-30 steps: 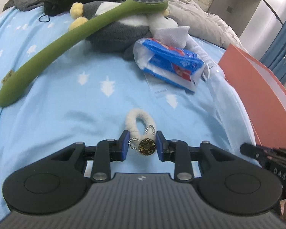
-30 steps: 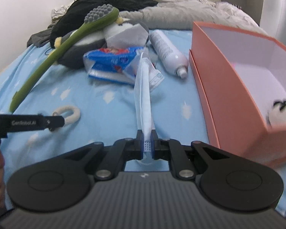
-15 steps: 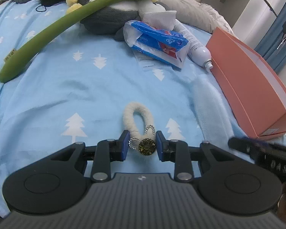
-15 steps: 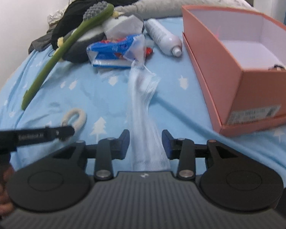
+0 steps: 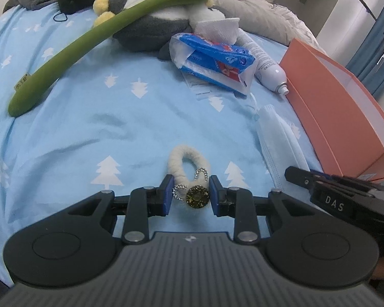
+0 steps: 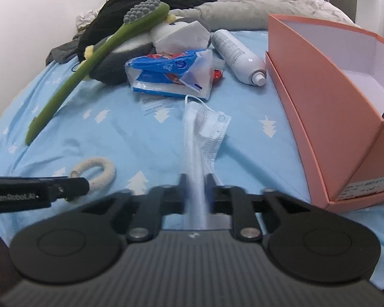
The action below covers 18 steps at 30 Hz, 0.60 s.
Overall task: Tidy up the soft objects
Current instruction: 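Lift the ring keychain and blue mask with both tools and carry them into the box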
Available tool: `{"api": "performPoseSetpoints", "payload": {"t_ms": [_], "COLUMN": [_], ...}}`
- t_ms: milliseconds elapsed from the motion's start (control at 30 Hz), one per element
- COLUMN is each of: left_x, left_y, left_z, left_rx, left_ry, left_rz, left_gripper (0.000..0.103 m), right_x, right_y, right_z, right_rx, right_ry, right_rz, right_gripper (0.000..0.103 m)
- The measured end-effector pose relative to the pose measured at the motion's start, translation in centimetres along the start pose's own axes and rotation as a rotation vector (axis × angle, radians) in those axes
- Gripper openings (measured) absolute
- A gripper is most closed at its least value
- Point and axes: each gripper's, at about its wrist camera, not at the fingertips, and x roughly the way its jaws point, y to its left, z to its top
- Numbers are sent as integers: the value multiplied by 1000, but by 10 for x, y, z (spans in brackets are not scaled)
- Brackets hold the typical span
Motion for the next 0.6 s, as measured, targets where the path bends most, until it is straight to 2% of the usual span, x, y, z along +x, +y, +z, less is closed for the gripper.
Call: {"api": "performPoseSetpoints", "payload": {"t_ms": [67, 233, 600], "left_x": [0, 0, -41], "left_y": [-3, -6, -42], "left_z": [1, 10, 40], "left_rx": [15, -24, 73], "left_ry": [-2, 23, -83], "left_rz": [12, -16, -64], "left_gripper": [34, 34, 34], "right_x": [0, -15, -71], "right_y": [-1, 0, -8], "right_z": [-2, -5, 20], "right_rx": [6, 4, 43], "right_ry": [5, -21, -140], "right_rz": [17, 10, 10], "right_gripper": [7, 6, 6]}}
